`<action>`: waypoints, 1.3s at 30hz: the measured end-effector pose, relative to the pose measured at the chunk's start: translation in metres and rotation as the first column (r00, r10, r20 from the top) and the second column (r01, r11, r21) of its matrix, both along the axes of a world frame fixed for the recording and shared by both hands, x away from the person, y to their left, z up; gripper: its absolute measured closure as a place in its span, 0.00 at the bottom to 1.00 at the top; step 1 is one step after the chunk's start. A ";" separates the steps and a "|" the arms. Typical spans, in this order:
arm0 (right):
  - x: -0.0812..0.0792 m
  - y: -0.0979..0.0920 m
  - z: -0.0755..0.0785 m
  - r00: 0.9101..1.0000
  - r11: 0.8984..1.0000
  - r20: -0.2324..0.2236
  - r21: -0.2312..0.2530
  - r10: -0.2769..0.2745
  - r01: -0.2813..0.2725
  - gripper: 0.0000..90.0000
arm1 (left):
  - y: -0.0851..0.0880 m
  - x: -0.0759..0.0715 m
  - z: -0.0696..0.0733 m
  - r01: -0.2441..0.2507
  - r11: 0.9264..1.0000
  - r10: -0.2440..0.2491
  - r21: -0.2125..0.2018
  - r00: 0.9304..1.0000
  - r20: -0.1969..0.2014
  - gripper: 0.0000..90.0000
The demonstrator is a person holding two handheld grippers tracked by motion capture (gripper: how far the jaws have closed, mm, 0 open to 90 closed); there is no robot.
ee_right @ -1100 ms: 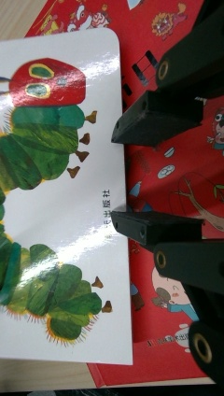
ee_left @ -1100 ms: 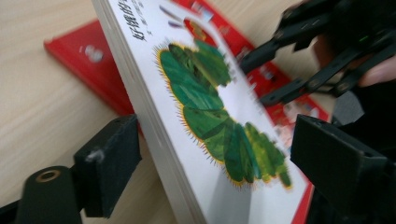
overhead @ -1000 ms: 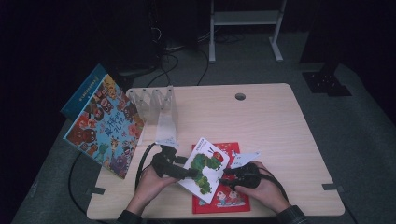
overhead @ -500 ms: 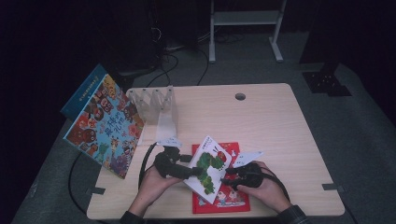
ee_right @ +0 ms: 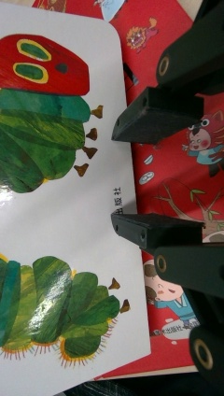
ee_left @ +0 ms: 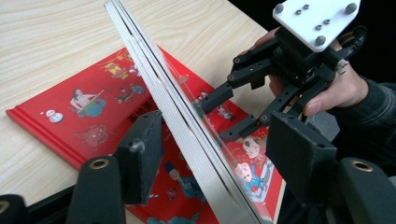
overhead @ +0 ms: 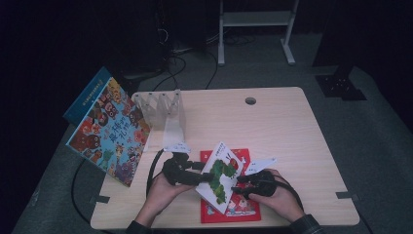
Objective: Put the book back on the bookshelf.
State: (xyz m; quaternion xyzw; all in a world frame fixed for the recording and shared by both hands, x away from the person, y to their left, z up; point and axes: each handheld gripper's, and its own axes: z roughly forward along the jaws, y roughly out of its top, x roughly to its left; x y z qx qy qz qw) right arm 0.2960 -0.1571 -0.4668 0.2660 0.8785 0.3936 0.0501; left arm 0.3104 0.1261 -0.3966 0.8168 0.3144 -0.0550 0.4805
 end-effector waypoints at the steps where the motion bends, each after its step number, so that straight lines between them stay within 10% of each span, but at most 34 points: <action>1: 0.000 -0.001 0.000 1.000 1.000 -0.003 0.003 0.000 0.000 0.58 | -0.001 0.000 0.001 0.003 1.000 -0.002 -0.008 1.000 0.003 0.43; 19: -0.003 -0.010 0.000 0.999 0.999 -0.015 0.009 -0.031 0.031 0.60 | -0.011 -0.002 0.007 -0.035 0.998 0.035 0.055 0.999 0.016 0.66; 39: -0.005 -0.006 0.001 0.999 0.999 0.003 0.022 -0.046 0.046 0.61 | -0.017 -0.001 0.009 0.007 1.000 -0.007 -0.020 1.000 0.000 0.42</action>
